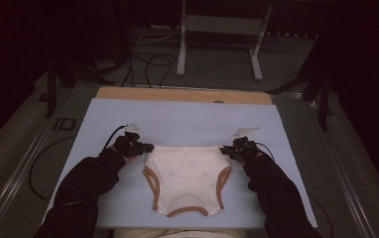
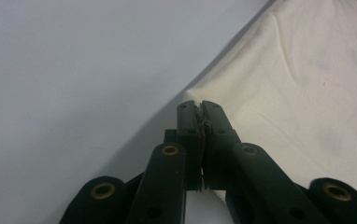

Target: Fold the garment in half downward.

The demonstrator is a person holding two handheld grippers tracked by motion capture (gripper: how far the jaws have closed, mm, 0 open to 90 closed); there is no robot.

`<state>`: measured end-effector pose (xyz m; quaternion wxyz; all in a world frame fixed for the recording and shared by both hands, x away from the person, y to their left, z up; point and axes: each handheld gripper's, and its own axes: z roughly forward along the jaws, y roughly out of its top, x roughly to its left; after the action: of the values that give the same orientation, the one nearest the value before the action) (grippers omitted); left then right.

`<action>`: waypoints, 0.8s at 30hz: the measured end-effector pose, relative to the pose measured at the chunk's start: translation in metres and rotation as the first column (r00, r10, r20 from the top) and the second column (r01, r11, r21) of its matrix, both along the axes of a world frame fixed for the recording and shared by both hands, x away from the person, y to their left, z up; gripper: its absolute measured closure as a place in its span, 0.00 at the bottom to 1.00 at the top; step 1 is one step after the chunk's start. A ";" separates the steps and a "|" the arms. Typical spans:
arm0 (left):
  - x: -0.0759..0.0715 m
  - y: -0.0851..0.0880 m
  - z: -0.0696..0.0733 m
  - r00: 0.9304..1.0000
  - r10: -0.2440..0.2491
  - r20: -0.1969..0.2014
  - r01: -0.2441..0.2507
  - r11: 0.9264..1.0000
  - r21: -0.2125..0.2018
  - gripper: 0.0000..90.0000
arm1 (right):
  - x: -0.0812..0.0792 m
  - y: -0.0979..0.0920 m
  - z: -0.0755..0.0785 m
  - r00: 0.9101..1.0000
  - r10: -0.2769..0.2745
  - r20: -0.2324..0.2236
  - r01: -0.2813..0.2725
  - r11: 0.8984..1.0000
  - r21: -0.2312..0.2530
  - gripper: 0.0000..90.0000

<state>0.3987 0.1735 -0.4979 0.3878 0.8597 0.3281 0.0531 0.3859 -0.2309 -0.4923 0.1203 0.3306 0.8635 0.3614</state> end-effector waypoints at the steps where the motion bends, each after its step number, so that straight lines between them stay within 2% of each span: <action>1: 0.001 0.000 0.001 1.000 0.000 0.004 0.000 1.000 0.000 0.98 | 0.002 0.000 0.001 1.000 -0.002 0.002 0.002 1.000 0.000 0.96; 15: 0.022 -0.003 0.009 0.997 0.049 0.066 -0.049 0.999 -0.007 0.98 | 0.026 0.003 0.004 0.998 -0.061 0.018 0.061 0.998 0.001 0.96; 24: 0.033 -0.004 0.007 0.994 0.076 0.077 -0.075 0.997 -0.017 0.98 | 0.038 0.003 0.002 0.996 -0.088 0.012 0.088 0.996 -0.004 0.95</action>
<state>0.4320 0.1697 -0.4911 0.4040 0.8412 0.3456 0.0988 0.4242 -0.2275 -0.4905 0.1419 0.3658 0.8481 0.3560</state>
